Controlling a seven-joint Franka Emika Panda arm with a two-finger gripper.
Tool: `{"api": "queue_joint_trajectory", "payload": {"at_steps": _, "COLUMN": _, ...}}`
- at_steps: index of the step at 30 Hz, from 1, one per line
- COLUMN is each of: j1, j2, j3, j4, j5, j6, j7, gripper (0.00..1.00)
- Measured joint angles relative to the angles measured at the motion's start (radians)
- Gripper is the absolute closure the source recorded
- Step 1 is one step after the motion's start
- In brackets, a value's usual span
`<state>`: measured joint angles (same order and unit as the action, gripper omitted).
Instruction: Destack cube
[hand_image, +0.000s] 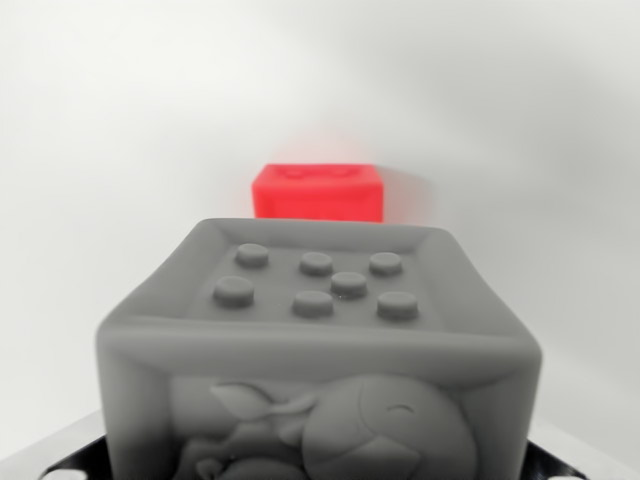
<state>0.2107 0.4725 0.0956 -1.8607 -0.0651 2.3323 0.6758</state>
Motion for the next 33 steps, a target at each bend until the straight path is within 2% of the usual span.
{"api": "queue_joint_trajectory", "payload": {"at_steps": 11, "j1": -0.001, "j2": -0.053, "j3": 0.001, "j4": 0.009, "j5": 0.008, "j6": -0.057, "j7": -0.003, "gripper": 1.0}}
{"api": "queue_joint_trajectory", "payload": {"at_steps": 33, "j1": -0.005, "j2": -0.114, "j3": -0.016, "j4": -0.151, "j5": 0.021, "j6": 0.032, "j7": 0.084, "gripper": 1.0}}
